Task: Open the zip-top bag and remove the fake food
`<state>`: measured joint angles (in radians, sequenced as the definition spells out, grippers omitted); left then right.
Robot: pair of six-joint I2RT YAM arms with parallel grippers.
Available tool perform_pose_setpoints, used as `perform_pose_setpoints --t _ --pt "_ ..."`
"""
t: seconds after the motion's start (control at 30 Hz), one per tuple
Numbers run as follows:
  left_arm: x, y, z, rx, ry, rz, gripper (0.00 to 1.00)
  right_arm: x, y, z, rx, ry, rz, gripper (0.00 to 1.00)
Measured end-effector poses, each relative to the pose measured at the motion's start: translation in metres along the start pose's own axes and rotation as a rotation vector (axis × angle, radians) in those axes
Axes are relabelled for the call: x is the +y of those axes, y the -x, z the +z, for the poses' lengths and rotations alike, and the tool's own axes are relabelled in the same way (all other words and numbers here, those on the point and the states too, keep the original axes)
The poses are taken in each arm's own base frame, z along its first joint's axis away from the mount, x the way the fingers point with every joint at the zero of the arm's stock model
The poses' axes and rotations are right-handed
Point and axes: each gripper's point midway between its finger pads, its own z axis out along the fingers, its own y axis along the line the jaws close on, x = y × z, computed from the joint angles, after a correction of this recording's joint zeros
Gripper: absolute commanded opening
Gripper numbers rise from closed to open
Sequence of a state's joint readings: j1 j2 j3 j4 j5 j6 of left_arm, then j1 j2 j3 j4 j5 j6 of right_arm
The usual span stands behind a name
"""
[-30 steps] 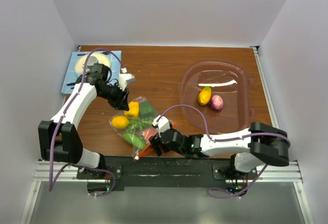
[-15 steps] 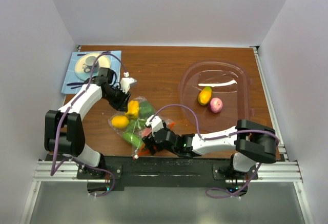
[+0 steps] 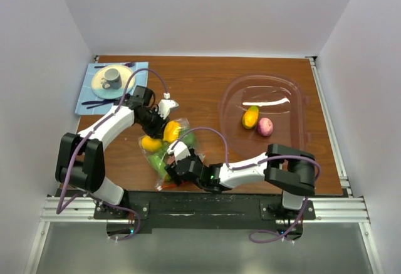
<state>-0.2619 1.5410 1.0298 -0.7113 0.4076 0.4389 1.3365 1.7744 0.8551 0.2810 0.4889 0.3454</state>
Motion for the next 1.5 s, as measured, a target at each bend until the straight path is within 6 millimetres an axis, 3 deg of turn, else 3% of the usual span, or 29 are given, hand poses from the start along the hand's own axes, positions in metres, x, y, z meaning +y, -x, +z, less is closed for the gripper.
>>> perform_pose_setpoints --t 0.17,0.37,0.47,0.5,0.6,0.63,0.73,0.8,0.93,1.13,1.27,1.33,1.43,1.5 --pt "-0.003 -0.008 0.003 0.017 -0.010 0.002 0.24 0.000 0.001 0.001 -0.010 -0.006 0.003 0.72" --pt "-0.009 -0.017 0.006 0.037 -0.037 -0.004 0.23 0.001 0.005 0.001 -0.024 -0.001 -0.004 0.78" --pt "-0.009 -0.017 0.006 0.038 -0.040 -0.005 0.22 0.002 0.004 0.003 -0.023 0.001 -0.020 0.72" --pt "-0.010 -0.017 0.006 0.038 -0.041 -0.006 0.22 0.003 0.004 0.005 -0.022 0.001 -0.026 0.69" --pt "-0.011 -0.018 0.006 0.040 -0.047 -0.008 0.17 0.007 0.006 0.008 -0.028 0.012 -0.036 0.42" --pt "-0.012 -0.019 0.006 0.041 -0.050 -0.009 0.15 0.007 0.006 0.008 -0.028 0.017 -0.038 0.28" --pt "-0.014 -0.020 0.005 0.045 -0.059 -0.012 0.08 0.009 0.008 0.008 -0.033 0.028 -0.038 0.15" --pt "-0.014 -0.021 0.005 0.048 -0.061 -0.014 0.07 0.010 0.009 0.006 -0.036 0.035 -0.036 0.14" --pt "-0.013 -0.023 0.004 0.055 -0.058 -0.023 0.01 0.005 0.014 -0.014 -0.050 0.066 -0.018 0.14" --pt "0.012 -0.032 -0.003 0.056 -0.008 -0.113 0.00 -0.011 0.039 -0.076 -0.129 0.137 0.061 0.15" --pt "0.027 -0.037 -0.006 0.062 0.023 -0.162 0.00 -0.030 0.054 -0.110 -0.181 0.127 0.108 0.16" --pt "0.027 -0.037 -0.007 0.066 0.023 -0.165 0.00 -0.048 0.062 -0.123 -0.210 0.071 0.124 0.10" --pt "0.025 -0.037 -0.009 0.071 0.012 -0.168 0.01 -0.096 0.080 -0.143 -0.281 -0.087 0.203 0.07" --pt "0.021 -0.038 -0.010 0.076 -0.005 -0.174 0.04 -0.148 0.088 -0.153 -0.325 -0.255 0.293 0.08"
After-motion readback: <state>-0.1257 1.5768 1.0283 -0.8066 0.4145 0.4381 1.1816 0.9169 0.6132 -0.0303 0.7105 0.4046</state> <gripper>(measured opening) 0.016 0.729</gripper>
